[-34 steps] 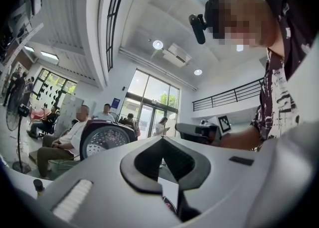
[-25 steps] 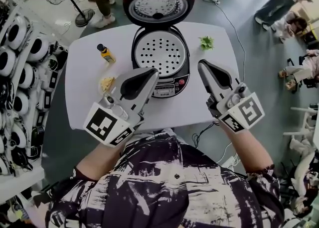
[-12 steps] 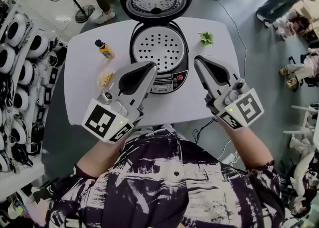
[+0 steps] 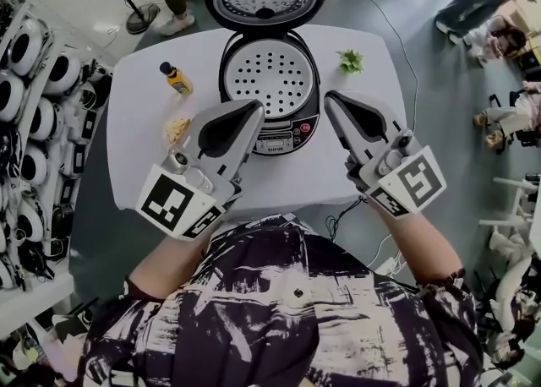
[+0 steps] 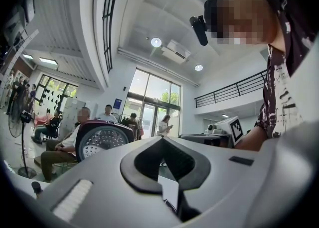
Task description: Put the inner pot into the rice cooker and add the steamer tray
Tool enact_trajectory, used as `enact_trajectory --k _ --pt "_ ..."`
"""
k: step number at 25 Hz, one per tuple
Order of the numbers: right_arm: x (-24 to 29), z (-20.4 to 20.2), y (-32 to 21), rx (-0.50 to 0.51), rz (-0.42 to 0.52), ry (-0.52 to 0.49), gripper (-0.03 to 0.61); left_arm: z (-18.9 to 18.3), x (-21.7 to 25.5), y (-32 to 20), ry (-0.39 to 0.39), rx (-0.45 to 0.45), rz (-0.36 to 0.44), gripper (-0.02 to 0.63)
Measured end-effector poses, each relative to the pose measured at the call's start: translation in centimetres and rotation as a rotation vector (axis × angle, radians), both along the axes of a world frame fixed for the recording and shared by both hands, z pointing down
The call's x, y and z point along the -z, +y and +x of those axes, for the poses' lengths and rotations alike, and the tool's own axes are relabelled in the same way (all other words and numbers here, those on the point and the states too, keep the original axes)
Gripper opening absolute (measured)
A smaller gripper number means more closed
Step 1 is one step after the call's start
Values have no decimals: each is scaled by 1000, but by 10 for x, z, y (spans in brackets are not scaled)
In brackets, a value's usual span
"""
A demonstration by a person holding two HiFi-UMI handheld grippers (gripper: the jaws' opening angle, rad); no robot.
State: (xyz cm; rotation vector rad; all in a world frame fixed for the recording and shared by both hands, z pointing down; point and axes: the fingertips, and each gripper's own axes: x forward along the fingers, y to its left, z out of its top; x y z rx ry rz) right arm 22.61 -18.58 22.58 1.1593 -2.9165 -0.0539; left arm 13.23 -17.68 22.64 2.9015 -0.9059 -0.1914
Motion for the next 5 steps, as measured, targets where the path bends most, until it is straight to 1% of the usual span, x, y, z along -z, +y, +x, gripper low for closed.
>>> enact_trajectory --k 5 --pt "2 -5 3 11 8 6 -5 -1 1 2 3 -3 0 5"
